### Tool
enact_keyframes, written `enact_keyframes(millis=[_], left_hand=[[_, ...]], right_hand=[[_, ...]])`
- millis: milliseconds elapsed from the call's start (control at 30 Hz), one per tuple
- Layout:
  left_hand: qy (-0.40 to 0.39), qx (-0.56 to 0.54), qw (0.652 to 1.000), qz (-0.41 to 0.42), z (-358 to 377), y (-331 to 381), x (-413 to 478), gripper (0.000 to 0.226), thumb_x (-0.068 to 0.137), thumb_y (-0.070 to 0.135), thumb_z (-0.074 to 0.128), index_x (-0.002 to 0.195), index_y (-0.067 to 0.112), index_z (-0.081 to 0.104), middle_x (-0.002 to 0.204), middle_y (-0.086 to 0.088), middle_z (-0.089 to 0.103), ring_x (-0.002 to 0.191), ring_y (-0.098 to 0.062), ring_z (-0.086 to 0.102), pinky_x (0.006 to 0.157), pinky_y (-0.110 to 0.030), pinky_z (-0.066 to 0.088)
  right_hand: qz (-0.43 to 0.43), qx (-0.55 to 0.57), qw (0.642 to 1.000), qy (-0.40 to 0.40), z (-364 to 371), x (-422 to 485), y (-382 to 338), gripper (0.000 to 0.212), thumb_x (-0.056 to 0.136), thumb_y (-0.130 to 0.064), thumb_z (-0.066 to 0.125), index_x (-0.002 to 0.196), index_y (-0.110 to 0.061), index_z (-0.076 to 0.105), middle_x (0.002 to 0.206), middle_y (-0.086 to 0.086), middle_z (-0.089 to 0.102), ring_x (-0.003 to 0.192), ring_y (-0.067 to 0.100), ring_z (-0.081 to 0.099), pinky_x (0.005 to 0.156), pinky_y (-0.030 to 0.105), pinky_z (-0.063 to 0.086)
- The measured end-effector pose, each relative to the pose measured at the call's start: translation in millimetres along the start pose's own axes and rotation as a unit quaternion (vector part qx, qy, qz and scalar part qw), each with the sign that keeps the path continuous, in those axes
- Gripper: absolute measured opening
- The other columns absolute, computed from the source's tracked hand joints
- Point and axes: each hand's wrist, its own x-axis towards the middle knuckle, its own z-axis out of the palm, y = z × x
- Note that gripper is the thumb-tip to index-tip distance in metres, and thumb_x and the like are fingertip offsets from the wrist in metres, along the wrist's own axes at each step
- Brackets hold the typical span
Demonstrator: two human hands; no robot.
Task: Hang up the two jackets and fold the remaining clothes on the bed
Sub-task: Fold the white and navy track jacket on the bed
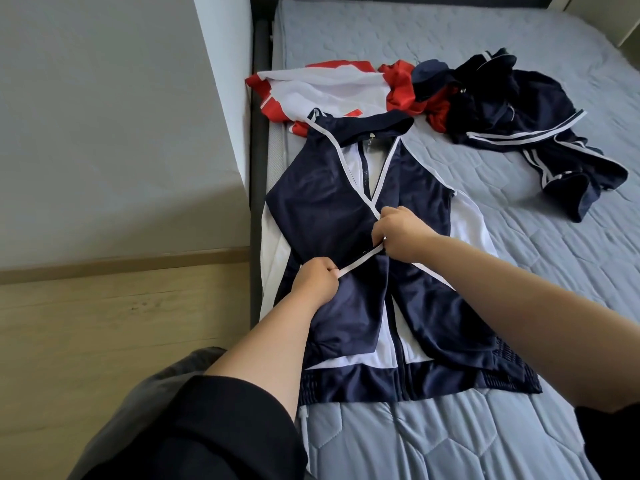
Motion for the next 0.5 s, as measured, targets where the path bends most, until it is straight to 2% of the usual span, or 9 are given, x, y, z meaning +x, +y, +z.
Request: enact_keyframes(millis=[67, 133, 233, 300, 367, 400, 433, 467, 500], left_hand=[[-0.004, 0.014, 1.0, 0.006, 0.5, -0.3, 0.2, 0.017, 0.096, 0.012, 0.044, 0.08, 0.014, 0.05, 0.085, -0.006, 0.057, 0.08, -0.021, 0.049, 0.066, -0.026, 0.036], [-0.011, 0.024, 0.999, 0.023, 0.3, -0.4, -1.1, 0.022, 0.094, 0.012, 0.045, 0.072, 0.013, 0.048, 0.072, 0.0, 0.051, 0.076, -0.02, 0.047, 0.063, -0.027, 0.035], [-0.034, 0.067, 0.996, 0.052, -5.2, -0.4, -2.8, 0.013, 0.091, 0.022, 0.055, 0.08, 0.014, 0.058, 0.069, 0.004, 0.051, 0.075, -0.02, 0.049, 0.065, -0.027, 0.037], [-0.046, 0.117, 0.991, 0.054, -13.2, -2.3, -2.7, 0.012, 0.088, 0.028, 0.061, 0.091, 0.017, 0.063, 0.079, 0.003, 0.055, 0.077, -0.019, 0.052, 0.069, -0.026, 0.039], [-0.045, 0.118, 0.991, 0.035, -20.1, -7.9, -1.9, 0.008, 0.087, 0.028, 0.063, 0.087, 0.02, 0.062, 0.081, 0.001, 0.058, 0.075, -0.019, 0.056, 0.066, -0.026, 0.043], [-0.04, 0.108, 0.993, 0.025, -22.7, -10.2, -3.2, 0.008, 0.087, 0.027, 0.063, 0.083, 0.021, 0.061, 0.079, 0.001, 0.059, 0.071, -0.02, 0.057, 0.061, -0.026, 0.044], [-0.033, 0.103, 0.994, 0.022, -24.0, -12.0, -5.2, 0.009, 0.087, 0.025, 0.063, 0.08, 0.021, 0.06, 0.077, 0.001, 0.06, 0.069, -0.019, 0.057, 0.057, -0.025, 0.043], [-0.026, 0.11, 0.993, 0.027, -23.8, -13.3, -7.5, 0.008, 0.087, 0.024, 0.062, 0.08, 0.021, 0.059, 0.078, 0.001, 0.06, 0.071, -0.019, 0.058, 0.057, -0.026, 0.043], [-0.018, 0.118, 0.992, 0.033, -22.4, -14.2, -9.6, 0.008, 0.087, 0.022, 0.061, 0.079, 0.022, 0.059, 0.08, 0.001, 0.061, 0.075, -0.019, 0.059, 0.06, -0.026, 0.043]], right_hand=[[0.027, -0.018, 0.998, -0.062, -6.7, 4.9, -5.7, 0.028, 0.073, 0.002, 0.052, 0.083, -0.017, 0.069, 0.08, -0.005, 0.052, 0.08, 0.017, 0.045, 0.089, 0.022, 0.03], [0.065, -0.016, 0.992, -0.112, -7.9, 10.1, -7.6, 0.025, 0.074, 0.0, 0.048, 0.076, -0.019, 0.063, 0.077, -0.005, 0.059, 0.078, 0.02, 0.049, 0.093, 0.029, 0.037], [0.115, -0.086, 0.979, -0.143, -2.0, 12.7, -16.2, 0.017, 0.082, -0.012, 0.05, 0.093, -0.017, 0.062, 0.103, 0.004, 0.064, 0.095, 0.024, 0.054, 0.085, 0.031, 0.033], [0.085, -0.184, 0.978, -0.038, 9.8, 10.0, -25.9, 0.018, 0.082, -0.016, 0.055, 0.099, -0.013, 0.061, 0.105, 0.008, 0.061, 0.101, 0.027, 0.053, 0.083, 0.034, 0.036], [0.017, -0.157, 0.978, 0.134, 21.0, -2.9, -40.3, 0.013, 0.072, -0.007, 0.064, 0.085, -0.008, 0.062, 0.088, 0.011, 0.061, 0.084, 0.032, 0.058, 0.071, 0.037, 0.044], [-0.026, -0.123, 0.974, 0.19, 30.3, -11.3, -44.6, 0.013, 0.07, -0.006, 0.064, 0.082, -0.006, 0.063, 0.085, 0.011, 0.061, 0.079, 0.032, 0.059, 0.068, 0.037, 0.047], [-0.052, -0.114, 0.972, 0.2, 41.8, -19.5, -45.5, 0.017, 0.073, -0.01, 0.061, 0.089, -0.005, 0.065, 0.092, 0.012, 0.063, 0.084, 0.034, 0.06, 0.072, 0.04, 0.05], [-0.053, -0.126, 0.979, 0.153, 53.3, -27.5, -43.2, 0.028, 0.081, -0.017, 0.057, 0.106, -0.005, 0.064, 0.109, 0.013, 0.063, 0.101, 0.034, 0.059, 0.085, 0.045, 0.048], [-0.024, -0.14, 0.985, 0.093, 63.1, -35.3, -40.2, 0.041, 0.089, -0.025, 0.052, 0.126, -0.006, 0.055, 0.133, 0.014, 0.053, 0.123, 0.032, 0.049, 0.102, 0.049, 0.037]])
